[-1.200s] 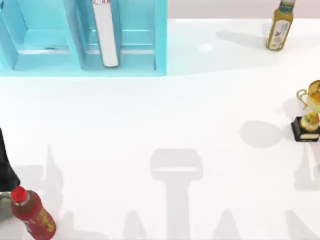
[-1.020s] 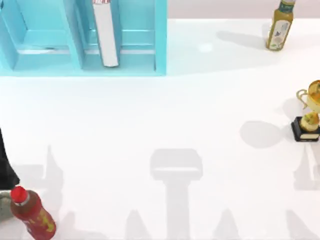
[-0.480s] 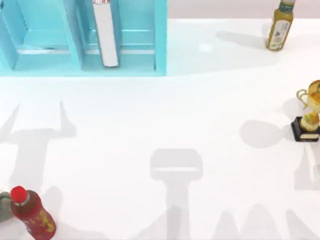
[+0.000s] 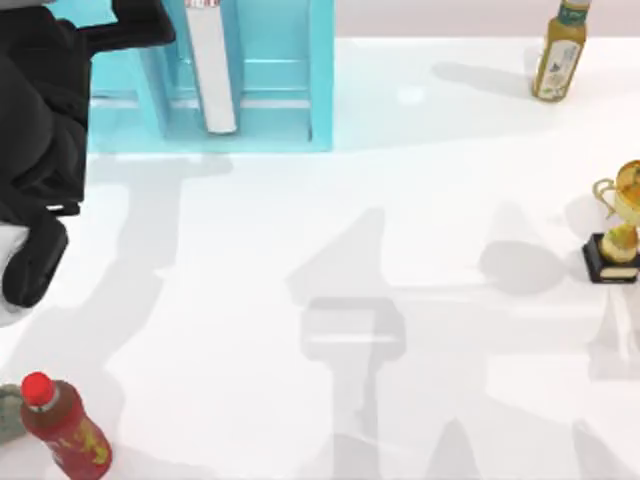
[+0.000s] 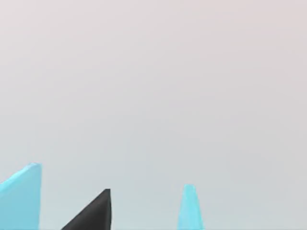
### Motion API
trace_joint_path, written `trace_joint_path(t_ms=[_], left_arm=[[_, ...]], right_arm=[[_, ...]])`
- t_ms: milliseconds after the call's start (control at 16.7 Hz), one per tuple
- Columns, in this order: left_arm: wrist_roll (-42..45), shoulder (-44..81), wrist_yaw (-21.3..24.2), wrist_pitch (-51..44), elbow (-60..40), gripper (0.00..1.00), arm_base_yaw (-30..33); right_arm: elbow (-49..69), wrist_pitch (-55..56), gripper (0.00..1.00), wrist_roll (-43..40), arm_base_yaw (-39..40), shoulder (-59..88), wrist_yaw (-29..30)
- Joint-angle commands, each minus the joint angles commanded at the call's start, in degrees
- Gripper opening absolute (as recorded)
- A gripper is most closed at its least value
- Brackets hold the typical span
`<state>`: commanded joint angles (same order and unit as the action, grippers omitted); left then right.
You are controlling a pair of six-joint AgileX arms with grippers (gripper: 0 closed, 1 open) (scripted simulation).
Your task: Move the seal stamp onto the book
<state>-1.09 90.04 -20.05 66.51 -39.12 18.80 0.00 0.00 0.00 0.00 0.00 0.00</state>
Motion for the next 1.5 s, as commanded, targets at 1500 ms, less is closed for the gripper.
trace_joint_path(t_ms=[1500], left_arm=[[2.04,46.33,1.61,6.29,-24.64,1.0,3.96]], right_arm=[[0.0,0.0,1.0,0.0,0.0,0.0,0.0]])
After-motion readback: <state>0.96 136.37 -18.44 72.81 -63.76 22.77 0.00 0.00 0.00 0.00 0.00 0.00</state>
